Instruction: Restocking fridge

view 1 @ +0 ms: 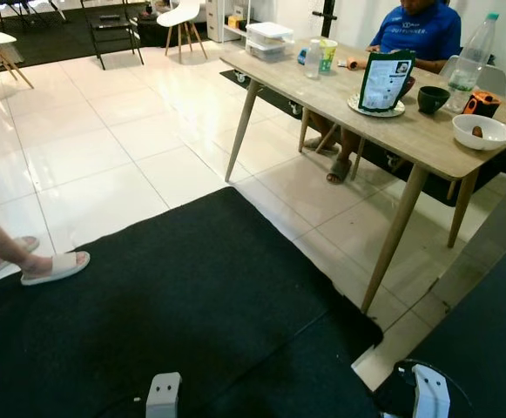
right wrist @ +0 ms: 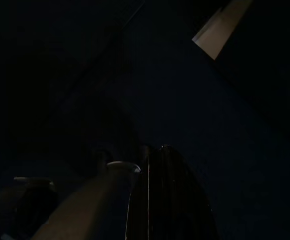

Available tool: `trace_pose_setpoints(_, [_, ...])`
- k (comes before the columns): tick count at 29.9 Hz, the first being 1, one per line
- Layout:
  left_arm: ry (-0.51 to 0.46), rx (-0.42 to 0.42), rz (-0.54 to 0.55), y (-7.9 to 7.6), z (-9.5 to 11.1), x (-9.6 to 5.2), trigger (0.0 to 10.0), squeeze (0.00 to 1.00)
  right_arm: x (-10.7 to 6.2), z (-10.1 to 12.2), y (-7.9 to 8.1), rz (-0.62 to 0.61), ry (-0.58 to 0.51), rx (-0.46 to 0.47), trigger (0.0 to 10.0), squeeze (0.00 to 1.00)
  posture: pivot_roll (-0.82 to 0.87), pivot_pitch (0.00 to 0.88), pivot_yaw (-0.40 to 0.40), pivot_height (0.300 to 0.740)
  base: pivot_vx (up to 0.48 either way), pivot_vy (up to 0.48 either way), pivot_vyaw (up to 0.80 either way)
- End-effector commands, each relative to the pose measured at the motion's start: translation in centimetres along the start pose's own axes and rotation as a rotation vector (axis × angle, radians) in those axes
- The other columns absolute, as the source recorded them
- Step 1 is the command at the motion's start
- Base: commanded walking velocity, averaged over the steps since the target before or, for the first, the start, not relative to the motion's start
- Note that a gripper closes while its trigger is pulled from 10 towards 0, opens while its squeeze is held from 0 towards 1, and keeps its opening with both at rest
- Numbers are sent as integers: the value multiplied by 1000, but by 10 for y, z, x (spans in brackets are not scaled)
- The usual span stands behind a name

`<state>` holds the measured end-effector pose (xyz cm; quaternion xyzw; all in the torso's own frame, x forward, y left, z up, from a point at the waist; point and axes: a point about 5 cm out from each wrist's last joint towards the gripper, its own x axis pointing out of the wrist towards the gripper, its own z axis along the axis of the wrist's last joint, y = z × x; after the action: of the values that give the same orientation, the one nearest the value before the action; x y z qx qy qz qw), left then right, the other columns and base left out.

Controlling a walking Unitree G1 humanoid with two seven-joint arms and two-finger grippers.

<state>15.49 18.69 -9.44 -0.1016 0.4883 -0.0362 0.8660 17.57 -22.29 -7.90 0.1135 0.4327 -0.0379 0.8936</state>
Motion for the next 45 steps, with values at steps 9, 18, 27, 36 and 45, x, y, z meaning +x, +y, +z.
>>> trace_pose_setpoints(9, [38,7,-24,-6,-12,0,10000,0,0,-1,-1,-11,14,-13,10000,0,-81,52,-42,740,314,0,0])
trace_pose_setpoints(18, [37,6,-35,-9,-12,1,10000,0,-1,-3,-2,-15,19,-5,10000,0,-90,58,-44,740,444,0,0])
trace_pose_setpoints(27, [39,10,-42,-11,-11,1,10000,0,-2,-6,-5,-30,26,13,10000,0,-94,60,-39,740,453,0,0])
trace_pose_setpoints(36, [41,12,-43,-10,-11,1,10000,0,-2,-6,-4,-28,26,22,10000,0,-95,61,-39,740,454,0,0])
trace_pose_setpoints(45, [45,12,-48,-11,-12,1,10000,0,-2,-10,-4,-23,44,20,10000,0,-94,63,-39,740,456,0,-460])
